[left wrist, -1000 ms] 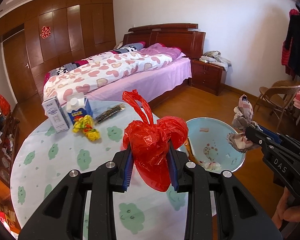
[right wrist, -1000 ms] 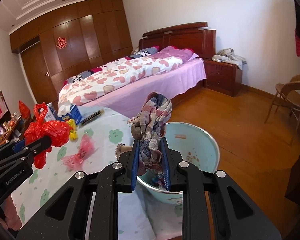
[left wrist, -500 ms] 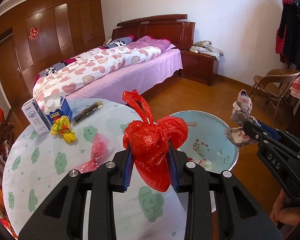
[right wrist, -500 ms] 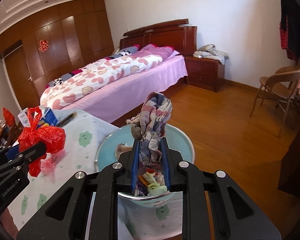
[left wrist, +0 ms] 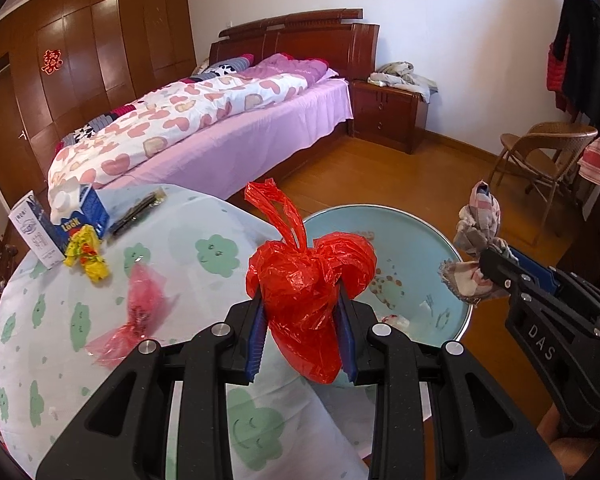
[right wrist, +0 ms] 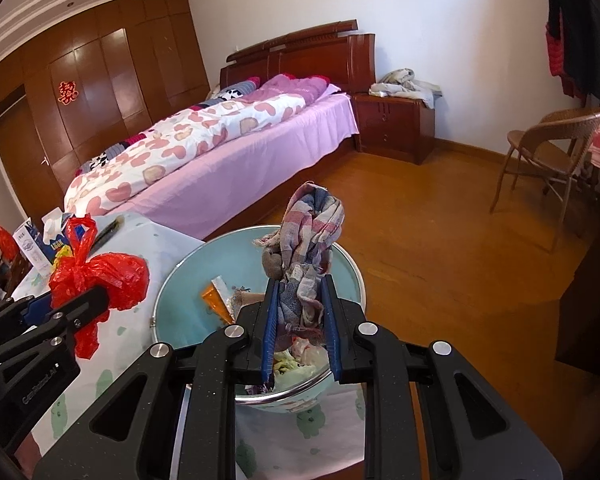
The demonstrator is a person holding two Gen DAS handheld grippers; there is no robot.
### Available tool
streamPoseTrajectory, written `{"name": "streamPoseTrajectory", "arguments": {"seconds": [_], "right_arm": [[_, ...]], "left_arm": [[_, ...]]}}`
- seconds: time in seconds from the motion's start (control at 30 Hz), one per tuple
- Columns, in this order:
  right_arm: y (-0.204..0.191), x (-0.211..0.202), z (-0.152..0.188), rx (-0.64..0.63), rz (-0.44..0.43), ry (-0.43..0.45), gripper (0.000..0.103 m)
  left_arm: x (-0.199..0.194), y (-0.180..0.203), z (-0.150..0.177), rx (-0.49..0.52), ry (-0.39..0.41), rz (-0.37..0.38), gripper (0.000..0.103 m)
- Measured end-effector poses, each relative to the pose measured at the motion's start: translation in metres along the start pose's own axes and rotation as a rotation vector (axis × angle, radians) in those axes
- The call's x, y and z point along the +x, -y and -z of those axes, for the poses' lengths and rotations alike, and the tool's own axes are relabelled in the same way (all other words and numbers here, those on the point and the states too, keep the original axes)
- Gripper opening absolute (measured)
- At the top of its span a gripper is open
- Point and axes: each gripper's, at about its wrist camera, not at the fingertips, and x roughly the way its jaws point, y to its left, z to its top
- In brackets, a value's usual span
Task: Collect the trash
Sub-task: 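Lower the red mesh bag and plaid cloth into the blue bucket opening, then open the right tool to drop the plaid cloth while the left tool releases the red mesh bag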
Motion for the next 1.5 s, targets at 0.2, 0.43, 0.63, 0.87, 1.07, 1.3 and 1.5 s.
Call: {"name": "streamPoseTrajectory", "arguments": {"seconds": [0.2, 0.43, 0.63, 0.87, 1.07, 1.3, 1.5], "right_arm": [[0.004, 0.01, 0.002, 0.011, 0.01, -0.015, 0.022], [0.004, 0.024, 0.004, 0.015, 0.017, -0.037, 0.022], [0.004, 0.034, 0.005, 0.016, 0.018, -0.061, 0.022], [0.004, 0.048, 0.007, 0.004, 0.007, -0.096, 0.023], [0.005, 0.054, 0.009, -0.001, -0.008, -0.107, 0.024], [0.005, 0.052, 0.013, 0.027, 0.0, -0.082, 0.025], [0.009, 0.046, 0.011, 0.052, 0.01, -0.069, 0.025]], "left_arm": [[0.017, 0.005, 0.0, -0.003, -0.028, 0.011, 0.03], [0.034, 0.005, 0.002, -0.005, -0.055, 0.004, 0.03], [0.042, 0.01, 0.003, 0.001, -0.064, 0.003, 0.03], [0.057, 0.011, 0.002, -0.01, -0.087, 0.011, 0.03], [0.064, 0.011, 0.003, -0.01, -0.099, 0.009, 0.03], [0.066, 0.015, 0.002, -0.008, -0.101, 0.007, 0.032], [0.063, 0.014, 0.001, -0.016, -0.099, 0.006, 0.05]]}}
